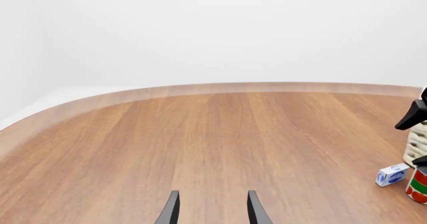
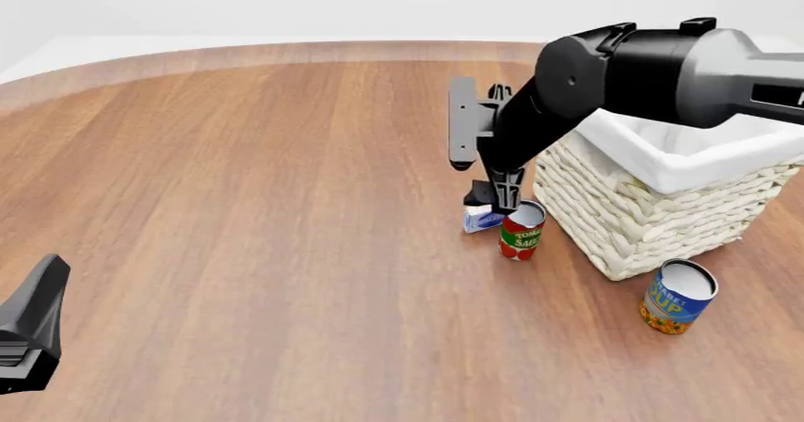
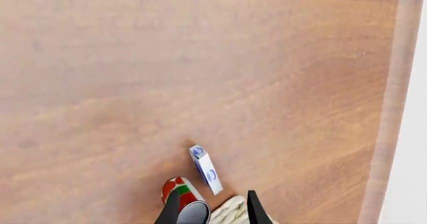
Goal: Pick up the alphabet soup and the cream cheese box, and put them in the basket.
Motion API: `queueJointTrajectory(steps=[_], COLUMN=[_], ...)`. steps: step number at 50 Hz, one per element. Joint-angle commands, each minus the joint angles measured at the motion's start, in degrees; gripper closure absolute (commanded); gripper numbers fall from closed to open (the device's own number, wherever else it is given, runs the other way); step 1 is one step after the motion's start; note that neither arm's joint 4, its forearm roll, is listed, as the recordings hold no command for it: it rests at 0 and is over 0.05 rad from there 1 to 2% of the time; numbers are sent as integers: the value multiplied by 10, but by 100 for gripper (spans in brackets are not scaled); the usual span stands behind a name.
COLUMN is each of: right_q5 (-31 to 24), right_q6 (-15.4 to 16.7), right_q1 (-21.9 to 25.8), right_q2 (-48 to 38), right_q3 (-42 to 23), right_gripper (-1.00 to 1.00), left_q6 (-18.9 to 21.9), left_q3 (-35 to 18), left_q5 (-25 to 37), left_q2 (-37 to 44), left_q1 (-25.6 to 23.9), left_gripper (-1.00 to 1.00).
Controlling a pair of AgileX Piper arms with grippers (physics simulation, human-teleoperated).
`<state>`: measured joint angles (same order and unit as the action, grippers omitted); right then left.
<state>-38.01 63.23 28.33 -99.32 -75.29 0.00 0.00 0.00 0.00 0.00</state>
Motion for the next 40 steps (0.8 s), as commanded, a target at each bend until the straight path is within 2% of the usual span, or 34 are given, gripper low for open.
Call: queueJointTrajectory(steps=[1, 3, 15, 25, 34, 36, 40], right_q5=[-1, -12, -14, -11, -6, -11, -5], right_q6=[1, -19, -23, -13, 9, 0, 1], right_q1=[-1, 17, 23, 16, -2, 4, 8], right_q2=[0, -4, -29, -44, -63, -65, -72], right_q3=[-1, -12, -31, -33, -34, -40, -35], right_gripper=[-100, -100, -100, -100, -100, -100, -100], left_q6=[0, 0, 0, 0, 0, 0, 0], left_q3=[-2, -2, -2, -2, -2, -2, -2], left_q5=[-1, -1, -1, -1, -1, -1, -1], left_q2=[4, 4, 4, 4, 4, 4, 4], left_q1=[0, 0, 0, 0, 0, 0, 0], left_gripper=[-100, -100, -100, -100, -100, -100, -100])
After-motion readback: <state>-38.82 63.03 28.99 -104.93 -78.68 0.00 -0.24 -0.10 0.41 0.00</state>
